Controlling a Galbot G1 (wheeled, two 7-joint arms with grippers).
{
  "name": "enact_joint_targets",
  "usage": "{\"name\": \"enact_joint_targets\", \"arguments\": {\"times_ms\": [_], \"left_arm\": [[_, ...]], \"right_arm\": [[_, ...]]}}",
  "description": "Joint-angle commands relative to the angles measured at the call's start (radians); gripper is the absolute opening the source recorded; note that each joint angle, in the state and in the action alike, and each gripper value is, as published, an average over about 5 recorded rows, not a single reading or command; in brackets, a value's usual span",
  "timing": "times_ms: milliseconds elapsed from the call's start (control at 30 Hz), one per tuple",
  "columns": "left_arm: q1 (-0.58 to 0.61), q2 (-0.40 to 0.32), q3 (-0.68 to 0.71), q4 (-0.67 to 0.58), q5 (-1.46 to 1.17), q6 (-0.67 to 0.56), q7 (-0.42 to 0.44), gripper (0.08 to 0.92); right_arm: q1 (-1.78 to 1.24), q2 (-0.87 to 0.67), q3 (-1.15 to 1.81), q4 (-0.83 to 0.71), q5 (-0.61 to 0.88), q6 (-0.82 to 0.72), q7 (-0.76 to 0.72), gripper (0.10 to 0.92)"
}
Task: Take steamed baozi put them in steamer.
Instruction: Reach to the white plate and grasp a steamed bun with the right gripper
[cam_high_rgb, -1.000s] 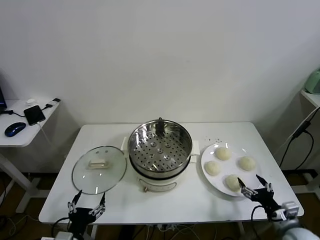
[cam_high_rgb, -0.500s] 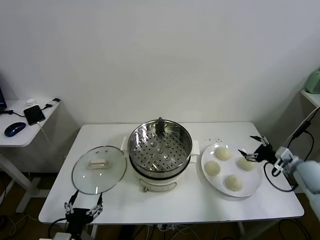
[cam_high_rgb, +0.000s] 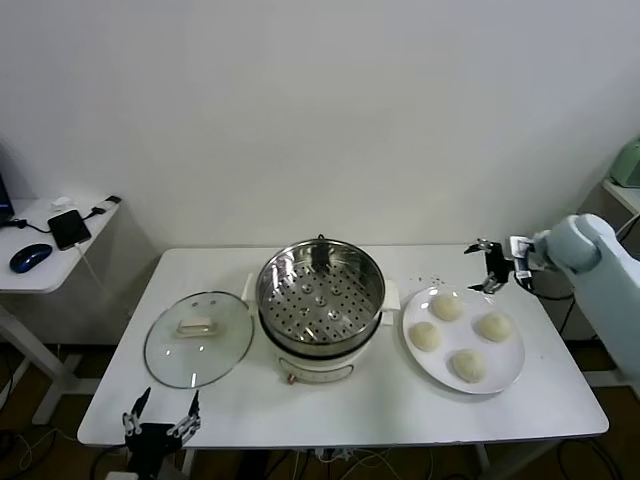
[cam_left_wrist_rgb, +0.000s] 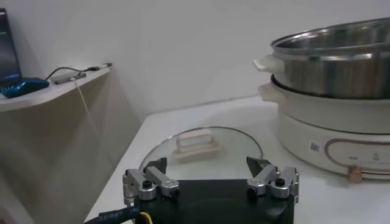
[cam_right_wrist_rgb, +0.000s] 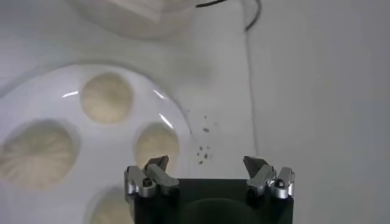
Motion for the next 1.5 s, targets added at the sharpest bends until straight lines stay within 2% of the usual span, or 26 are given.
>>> {"name": "enact_joint_targets", "arguments": {"times_ms": [33,467,1300,1500], "left_arm": [[-0.001,0.001,-0.016,0.014,-0.002,0.002,-0.001,0.823],[-0.016,0.003,-0.018,0.041,0.0,0.004,0.002,0.823],[-0.012,0.002,-0.01,0.047,0.005,0.002,0.001,0.823],[-0.013,0.001,-0.003,0.047,0.008,0.002,0.001,0.823]], "right_arm": [[0.086,0.105,-0.078,-0.163,-0.126,0.068,-0.087,0.823],[0.009,0.209,0.016,-0.302,-0.183,0.09,0.068,0.823],[-0.003,0.211,0.032,-0.318,-0.2,0.076,0.117,0.817],[-0.014,0.192,0.035,-0.29,-0.181,0.064,0.099,0.695]]}}
